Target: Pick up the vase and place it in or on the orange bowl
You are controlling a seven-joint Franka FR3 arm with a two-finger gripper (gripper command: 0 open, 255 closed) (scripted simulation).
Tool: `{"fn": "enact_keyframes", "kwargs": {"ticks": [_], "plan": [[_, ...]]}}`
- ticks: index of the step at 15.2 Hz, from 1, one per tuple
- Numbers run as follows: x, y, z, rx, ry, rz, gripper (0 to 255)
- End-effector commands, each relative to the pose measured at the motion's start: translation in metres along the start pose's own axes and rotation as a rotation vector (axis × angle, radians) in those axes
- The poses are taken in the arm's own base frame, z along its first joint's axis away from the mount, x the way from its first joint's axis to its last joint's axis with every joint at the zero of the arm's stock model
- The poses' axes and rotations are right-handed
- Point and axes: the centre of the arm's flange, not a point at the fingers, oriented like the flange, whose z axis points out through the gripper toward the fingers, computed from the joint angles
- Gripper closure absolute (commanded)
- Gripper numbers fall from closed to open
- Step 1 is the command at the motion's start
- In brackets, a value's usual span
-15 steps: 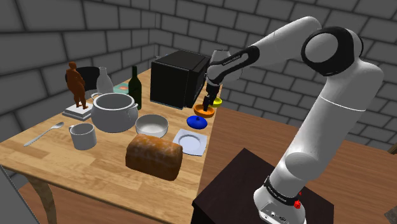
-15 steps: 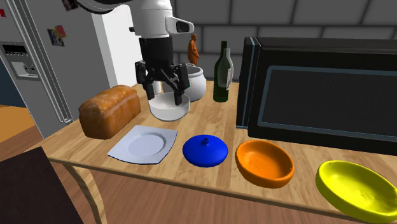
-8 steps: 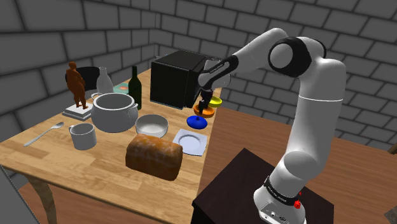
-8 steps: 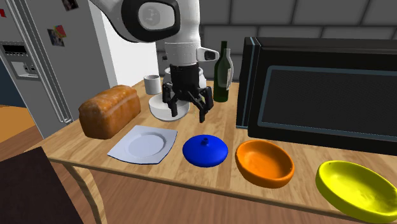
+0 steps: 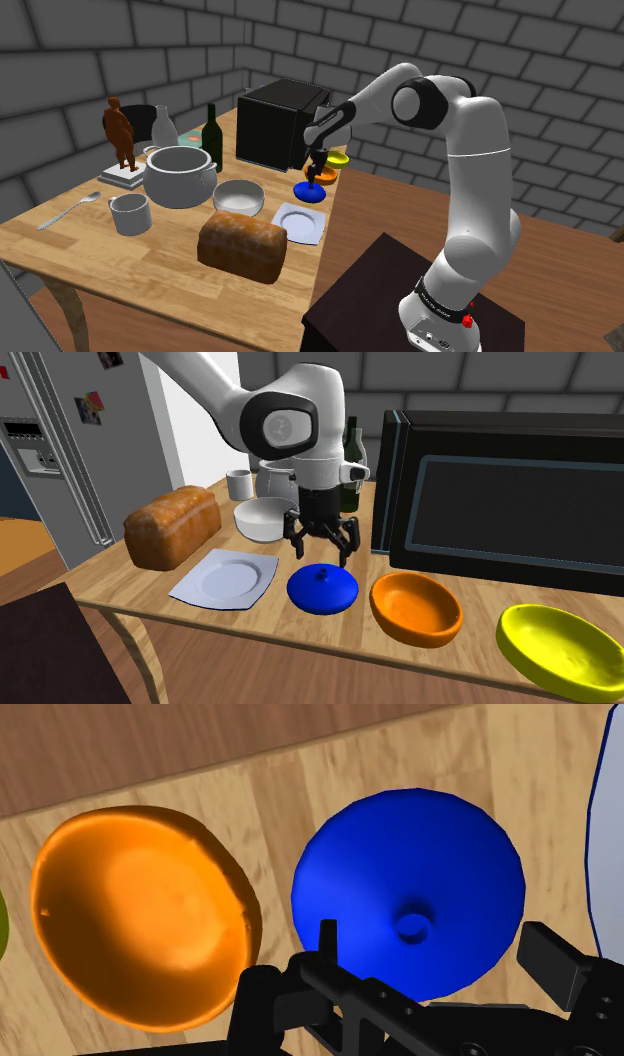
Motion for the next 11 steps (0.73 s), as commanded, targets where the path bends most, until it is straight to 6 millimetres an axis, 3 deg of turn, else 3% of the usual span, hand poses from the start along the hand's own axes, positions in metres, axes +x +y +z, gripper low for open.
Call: {"fn": "enact_keyframes", "kwargs": {"ticks": [1,4,11], "plan": [[0.001,-0.001,0.012,0.000,0.000,-0.001,0],[0.001,-0.001,0.026,0.000,0.000,-0.001,0],[0.001,-0.001,0.026,0.000,0.000,-0.001,0]]}}
